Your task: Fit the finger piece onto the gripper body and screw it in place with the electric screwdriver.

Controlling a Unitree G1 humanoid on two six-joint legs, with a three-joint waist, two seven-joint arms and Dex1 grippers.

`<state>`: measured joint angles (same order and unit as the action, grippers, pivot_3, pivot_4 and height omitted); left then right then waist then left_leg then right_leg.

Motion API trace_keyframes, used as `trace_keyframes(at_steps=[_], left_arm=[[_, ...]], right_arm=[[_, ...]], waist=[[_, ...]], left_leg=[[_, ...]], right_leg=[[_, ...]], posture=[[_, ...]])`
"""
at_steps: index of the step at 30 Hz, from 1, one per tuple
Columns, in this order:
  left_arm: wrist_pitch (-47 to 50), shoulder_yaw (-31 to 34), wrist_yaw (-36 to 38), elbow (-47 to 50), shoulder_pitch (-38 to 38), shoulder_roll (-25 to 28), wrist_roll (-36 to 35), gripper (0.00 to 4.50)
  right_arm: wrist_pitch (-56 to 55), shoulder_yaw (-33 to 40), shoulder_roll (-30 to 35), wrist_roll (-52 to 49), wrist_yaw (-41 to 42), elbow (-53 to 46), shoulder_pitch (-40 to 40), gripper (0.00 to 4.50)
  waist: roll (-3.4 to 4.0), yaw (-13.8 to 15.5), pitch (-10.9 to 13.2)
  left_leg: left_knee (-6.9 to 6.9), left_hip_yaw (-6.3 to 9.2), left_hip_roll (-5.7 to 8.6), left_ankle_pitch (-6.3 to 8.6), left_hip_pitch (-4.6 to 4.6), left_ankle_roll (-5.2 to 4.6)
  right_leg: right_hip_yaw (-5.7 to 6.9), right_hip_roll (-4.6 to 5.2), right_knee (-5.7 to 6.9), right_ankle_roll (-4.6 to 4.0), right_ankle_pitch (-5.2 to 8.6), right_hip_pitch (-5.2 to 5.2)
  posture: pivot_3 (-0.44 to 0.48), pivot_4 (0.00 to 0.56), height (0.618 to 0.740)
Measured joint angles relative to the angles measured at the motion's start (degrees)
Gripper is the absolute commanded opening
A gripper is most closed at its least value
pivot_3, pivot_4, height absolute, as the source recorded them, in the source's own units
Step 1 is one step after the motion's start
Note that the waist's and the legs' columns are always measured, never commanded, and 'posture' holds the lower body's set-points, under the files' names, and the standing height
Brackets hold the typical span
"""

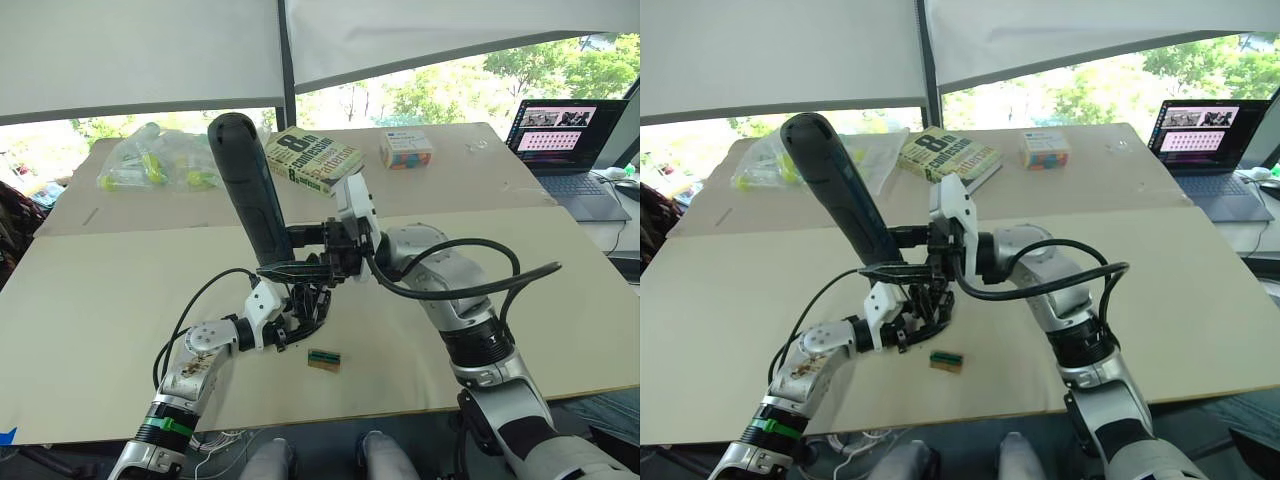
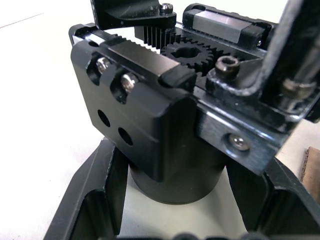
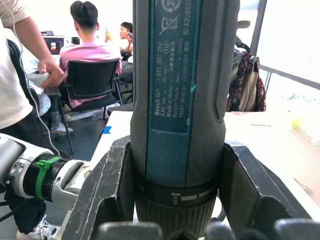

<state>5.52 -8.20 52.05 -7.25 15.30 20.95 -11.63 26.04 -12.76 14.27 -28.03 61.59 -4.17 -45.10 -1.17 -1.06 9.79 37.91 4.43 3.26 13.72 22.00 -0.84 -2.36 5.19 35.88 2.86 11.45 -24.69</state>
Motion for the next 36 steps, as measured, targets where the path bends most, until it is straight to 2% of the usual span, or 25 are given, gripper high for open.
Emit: trace_keyframes(at_steps=[36], left_arm=[[-0.2,-0.3,0.0,-1.0,0.0,0.2,0.3,2.32]], right_arm=[[-2.1,-0.7,-0.1,0.3,-4.6,-1.8,5.6,1.92]], waist=[[0.07,-0.1,-0.6]], left_leg=[[-0.09,-0.02,-0.05,0.06,-0.65,0.02]], right_leg=[[0.02,-0.03,-0.07,0.03,0.04,0.56]], posture=[[0.0,0.15,0.737]])
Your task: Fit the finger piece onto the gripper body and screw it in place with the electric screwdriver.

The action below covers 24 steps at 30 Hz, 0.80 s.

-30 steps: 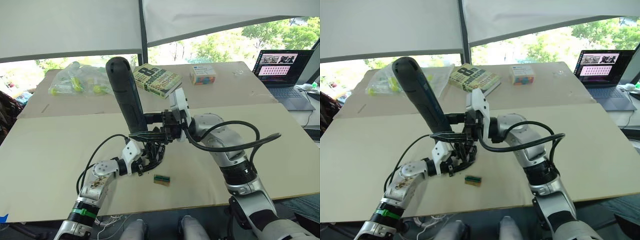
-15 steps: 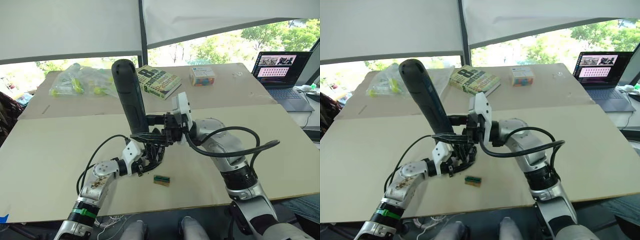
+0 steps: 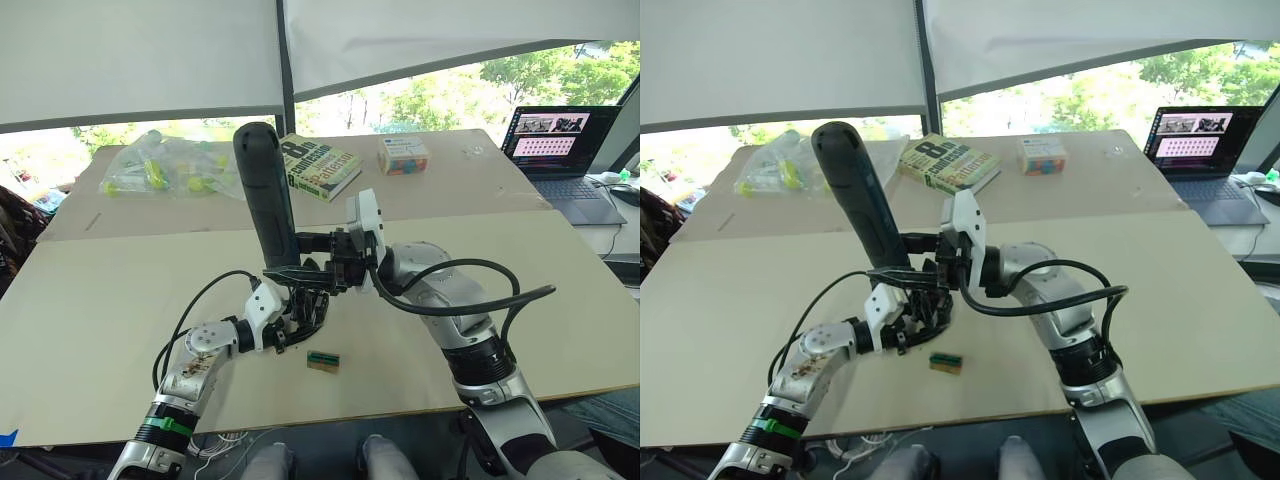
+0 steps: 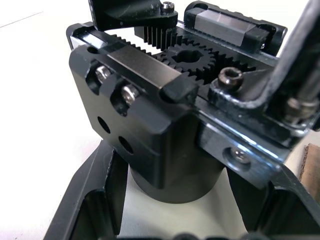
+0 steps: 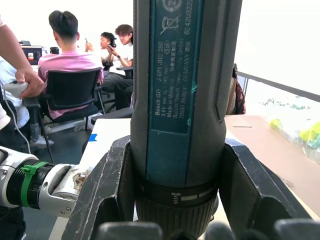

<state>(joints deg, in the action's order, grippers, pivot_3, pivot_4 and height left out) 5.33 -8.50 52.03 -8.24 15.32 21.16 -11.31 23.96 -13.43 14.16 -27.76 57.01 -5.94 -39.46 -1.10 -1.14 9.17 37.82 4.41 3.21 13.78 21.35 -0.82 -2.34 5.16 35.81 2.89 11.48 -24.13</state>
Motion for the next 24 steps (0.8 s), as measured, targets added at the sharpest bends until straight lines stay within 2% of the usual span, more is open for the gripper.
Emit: trace_keyframes(at_steps=[14,24], left_arm=[[-0.2,0.0,0.0,-0.3,0.0,0.0,-0.1,2.32],[-2.5,0.0,-0.5,-1.5,-0.1,-0.4,-0.2,2.32]], right_arm=[[-1.9,0.1,0.4,-0.3,1.8,0.9,-1.2,1.92],[1.7,4.2,2.5,-5.6,5.0,0.4,-8.6,1.92]], waist=[[0.0,-0.1,0.0],[-0.01,0.0,0.1]], left_leg=[[0.0,0.0,-0.01,0.0,0.02,0.0],[0.01,0.0,-0.02,0.0,0.28,0.0]], right_leg=[[0.01,-0.01,0.0,0.0,0.0,-0.03],[0.01,0.01,-0.01,-0.02,-0.02,-0.25]], posture=[[0.0,0.15,0.737],[0.0,0.15,0.737]])
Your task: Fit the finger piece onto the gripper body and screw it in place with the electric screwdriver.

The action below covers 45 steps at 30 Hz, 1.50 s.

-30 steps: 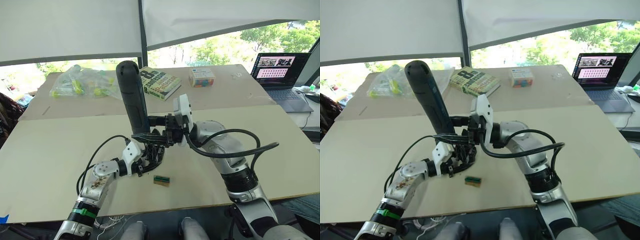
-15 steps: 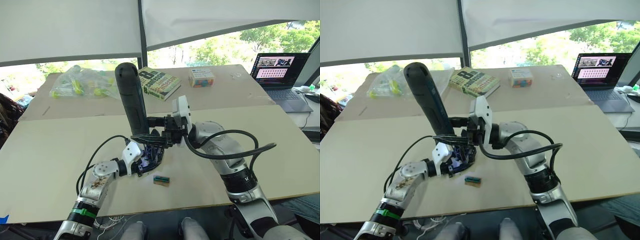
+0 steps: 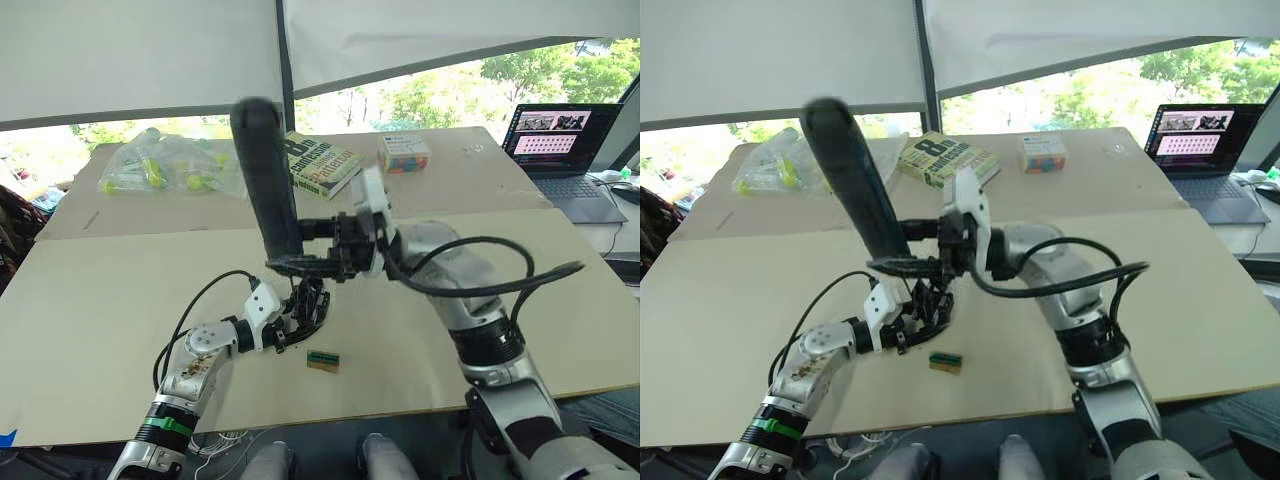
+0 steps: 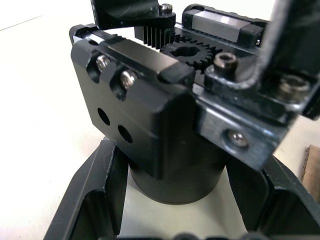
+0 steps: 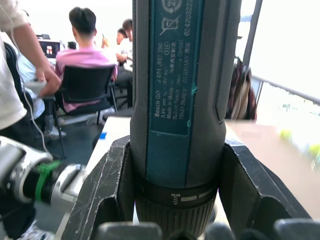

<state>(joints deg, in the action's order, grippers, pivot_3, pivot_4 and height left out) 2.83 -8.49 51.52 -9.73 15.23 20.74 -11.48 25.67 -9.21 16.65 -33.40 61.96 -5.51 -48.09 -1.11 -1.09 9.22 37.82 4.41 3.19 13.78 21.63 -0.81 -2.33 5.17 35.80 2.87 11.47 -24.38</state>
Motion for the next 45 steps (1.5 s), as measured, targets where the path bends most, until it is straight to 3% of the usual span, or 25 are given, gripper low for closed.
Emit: trace_keyframes(at_steps=[9,13,14,21,25,28,32,36,41,45], left_arm=[[-2.2,0.0,-0.9,-1.3,-0.1,-0.7,0.0,2.32],[-3.0,0.4,-1.4,-1.6,-0.3,-1.0,-0.1,4.23],[-3.2,0.5,-1.4,-1.6,-0.5,-1.0,-0.2,4.47],[-3.9,3.7,-0.6,2.4,-5.9,2.1,-2.9,4.47],[-3.9,9.6,2.9,6.5,-13.5,7.1,-7.9,4.47],[-4.5,15.4,8.7,10.8,-19.6,11.8,-14.0,4.47],[-3.0,22.6,13.8,14.9,-22.4,18.3,-20.2,4.47],[1.2,25.7,18.1,16.6,-23.5,22.9,-24.1,4.47],[2.4,25.9,20.0,15.8,-23.2,23.4,-24.5,4.47],[3.0,25.9,19.0,15.5,-21.5,23.4,-24.3,4.47]], right_arm=[[2.6,2.8,1.8,-8.3,5.0,-4.0,1.1,1.92],[6.1,5.7,4.4,-14.1,5.8,-7.3,2.5,1.92],[7.3,6.7,5.4,-15.8,5.6,-8.4,2.6,1.92],[14.7,15.1,16.6,-24.3,3.7,-11.8,3.7,1.92],[18.1,17.5,29.8,-21.8,7.4,-4.6,4.9,1.92],[19.1,12.5,43.9,-12.9,13.1,4.3,6.6,1.92],[19.4,2.2,52.4,1.8,15.5,15.4,6.4,1.92],[20.1,-10.9,52.9,15.3,17.8,22.1,4.3,1.92],[21.4,-18.2,48.3,25.0,18.9,28.9,-0.5,1.92],[22.1,-19.6,44.3,29.5,18.4,33.2,-2.8,1.92]], waist=[[0.0,0.1,0.0],[0.0,0.2,0.0],[0.0,0.2,0.0],[-0.02,-0.3,0.0],[-0.02,0.0,0.2],[0.02,0.3,0.3],[0.12,0.6,0.4],[0.45,0.1,0.6],[0.81,-0.6,0.9],[0.8,-0.3,1.0]], left_leg=[[0.0,0.0,-0.01,0.0,-0.03,0.0],[0.0,0.0,-0.02,0.0,0.0,0.0],[0.0,0.0,-0.03,0.0,0.0,0.0],[-0.01,0.0,-0.07,0.02,0.1,-0.03],[0.0,-0.01,-0.08,0.02,0.28,-0.04],[0.02,-0.05,-0.09,0.03,0.59,-0.07],[0.03,-0.09,-0.03,0.05,0.85,-0.11],[0.03,-0.19,-0.05,0.05,1.25,-0.12],[0.03,-0.33,-0.09,0.06,1.27,-0.13],[0.04,-0.33,-0.07,0.04,1.25,-0.12]], right_leg=[[0.01,0.01,0.0,0.0,0.0,0.05],[0.01,0.01,0.0,0.0,0.0,0.03],[0.01,0.01,-0.01,0.0,0.0,0.02],[0.01,0.02,-0.08,0.0,0.01,-0.02],[0.1,0.07,-0.33,0.01,0.02,-0.06],[0.21,0.12,-0.66,-0.01,0.0,-0.2],[0.22,0.22,-0.77,0.0,-0.01,-0.45],[0.13,0.15,-0.71,0.02,-0.05,-0.9],[0.0,0.07,-0.64,-0.01,-0.09,-1.01],[0.0,0.08,-0.67,0.02,-0.15,-0.96]], posture=[[0.0,0.15,0.737],[0.0,0.15,0.737],[0.0,0.15,0.737],[0.0,0.15,0.737],[0.0,0.15,0.737],[0.0,0.15,0.737],[0.0,0.15,0.737],[0.0,0.15,0.737],[0.0,0.15,0.737],[0.0,0.15,0.737]])
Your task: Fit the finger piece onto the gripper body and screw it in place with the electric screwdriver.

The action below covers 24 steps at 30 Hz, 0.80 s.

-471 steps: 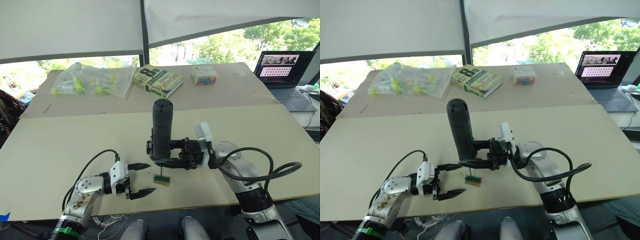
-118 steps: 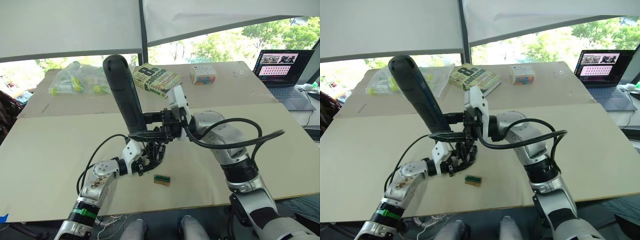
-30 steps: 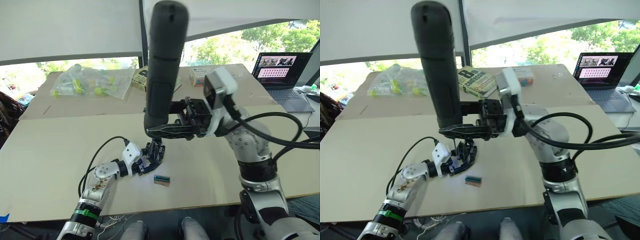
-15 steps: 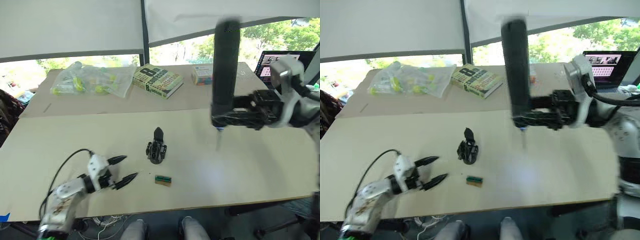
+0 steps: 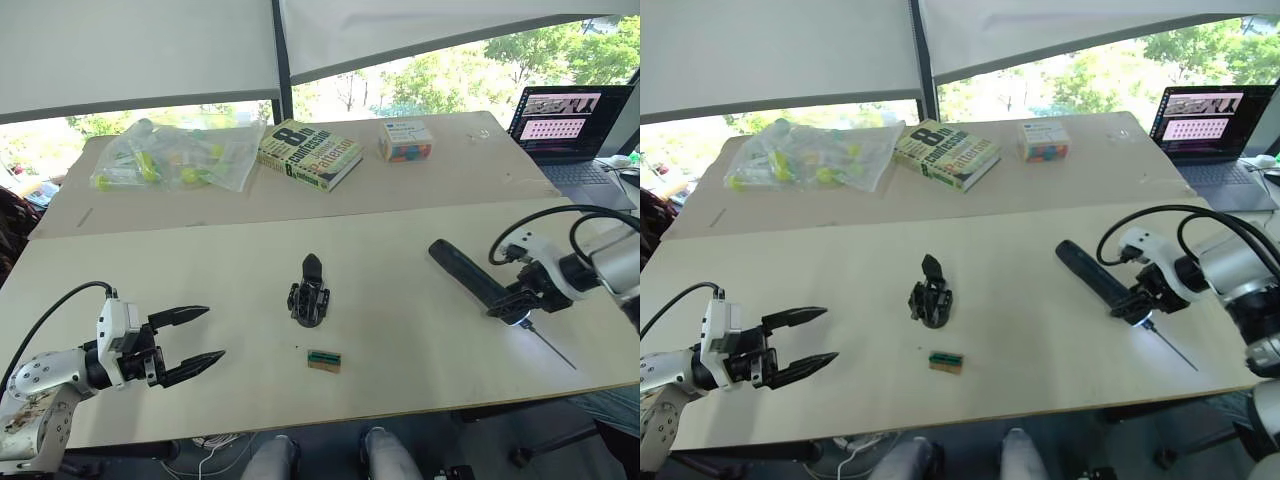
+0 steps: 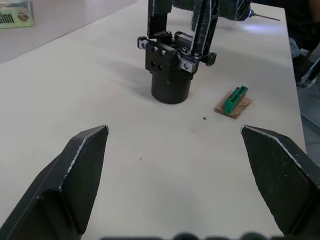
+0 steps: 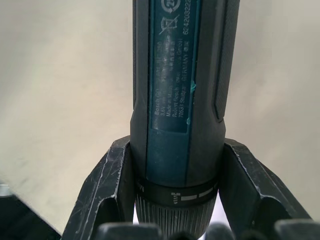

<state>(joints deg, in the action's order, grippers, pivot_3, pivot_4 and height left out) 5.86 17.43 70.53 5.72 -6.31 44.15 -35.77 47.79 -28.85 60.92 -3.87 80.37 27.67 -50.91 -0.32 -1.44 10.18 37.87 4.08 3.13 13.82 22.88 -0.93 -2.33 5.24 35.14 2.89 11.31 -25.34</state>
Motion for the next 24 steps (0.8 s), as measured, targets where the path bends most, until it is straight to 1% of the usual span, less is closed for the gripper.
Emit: trace_keyframes(at_steps=[1,3,4,7,8,12,16,18,20,22,24], left_arm=[[0.6,0.0,-0.5,0.1,0.0,0.2,0.2,4.47],[2.0,-0.1,-1.7,0.2,-0.2,0.7,1.3,4.5],[3.0,-0.1,-2.6,0.5,-0.5,1.0,1.9,4.5],[4.3,-0.2,-4.3,1.4,-0.6,1.1,2.5,4.5],[4.4,-0.2,-4.9,1.7,-0.5,1.1,2.8,4.5],[2.8,0.5,-7.1,1.7,-0.4,1.1,5.5,4.5],[0.2,2.0,-7.6,0.4,-0.8,1.8,8.0,4.5],[-0.5,3.1,-7.2,-1.0,-1.5,3.0,8.8,4.5],[-1.4,4.6,-7.0,-2.4,-1.9,3.7,9.3,4.5],[-2.0,5.5,-6.9,-2.8,-2.7,4.1,10.0,4.5],[-2.5,6.3,-6.8,-3.3,-3.8,4.3,10.8,4.5]], right_arm=[[0.0,-0.1,-0.8,0.8,0.2,0.8,-0.2,1.92],[-0.1,-0.2,-1.7,1.9,0.5,2.1,-0.5,2.93],[-0.2,-0.2,-2.1,2.5,0.7,2.8,-0.7,3.14],[-1.4,0.5,-2.5,3.6,0.1,5.0,-2.4,4.24],[-1.6,0.8,-2.5,3.8,0.0,5.6,-2.7,4.49],[-4.0,3.2,-2.2,4.1,0.2,7.3,-2.8,4.49],[-11.0,9.4,1.2,2.4,1.5,6.8,-2.3,4.49],[-20.1,16.5,3.3,-3.1,6.3,4.4,0.8,4.49],[-28.6,22.2,3.7,-10.1,9.0,1.4,4.5,4.49],[-33.7,26.2,2.8,-14.8,9.4,-1.1,8.1,4.49],[-41.4,27.4,2.9,-19.3,9.5,-4.8,13.2,4.49]], waist=[[0.0,0.1,0.0],[0.0,0.3,0.0],[0.01,0.3,0.0],[0.01,0.4,0.0],[0.0,0.5,0.0],[0.0,0.5,0.0],[0.01,0.6,0.0],[0.01,0.5,0.0],[0.0,0.5,0.0],[-0.02,0.3,0.0],[-0.02,0.3,0.0]], left_leg=[[0.0,0.0,0.01,0.0,-0.01,0.0],[0.0,0.0,0.03,0.0,0.02,0.0],[0.0,0.0,0.04,0.01,0.01,-0.01],[0.0,0.0,0.04,0.01,0.0,-0.01],[0.0,0.0,0.03,0.01,-0.02,-0.01],[0.0,0.0,0.03,0.01,-0.03,0.0],[0.0,0.0,0.03,0.01,-0.02,0.0],[-0.01,-0.01,-0.01,0.03,-0.05,-0.02],[-0.01,-0.01,-0.05,0.04,-0.19,-0.03],[-0.01,-0.03,-0.05,0.04,-0.28,-0.03],[-0.01,-0.06,-0.05,0.04,-0.35,-0.04]], right_leg=[[0.0,0.0,-0.01,0.01,0.0,0.01],[0.0,0.01,0.0,0.03,-0.02,-0.02],[0.0,0.02,0.0,0.03,-0.03,-0.02],[0.0,0.04,-0.02,0.04,-0.06,0.01],[0.01,0.02,-0.02,0.04,-0.07,0.02],[0.01,0.01,0.01,0.02,-0.09,0.02],[0.01,0.02,-0.02,0.02,-0.09,0.02],[0.03,-0.03,-0.04,0.02,-0.08,0.08],[0.04,-0.04,-0.02,0.03,-0.08,0.22],[-0.01,-0.04,-0.01,0.03,-0.09,0.31],[-0.03,-0.03,0.04,0.04,-0.09,0.32]], posture=[[0.0,0.15,0.737],[0.0,0.15,0.737],[0.0,0.15,0.737],[0.0,0.15,0.737],[0.0,0.15,0.737],[0.0,0.15,0.737],[0.0,0.15,0.737],[0.0,0.15,0.737],[0.0,0.15,0.737],[0.0,0.15,0.737],[0.0,0.15,0.737]])
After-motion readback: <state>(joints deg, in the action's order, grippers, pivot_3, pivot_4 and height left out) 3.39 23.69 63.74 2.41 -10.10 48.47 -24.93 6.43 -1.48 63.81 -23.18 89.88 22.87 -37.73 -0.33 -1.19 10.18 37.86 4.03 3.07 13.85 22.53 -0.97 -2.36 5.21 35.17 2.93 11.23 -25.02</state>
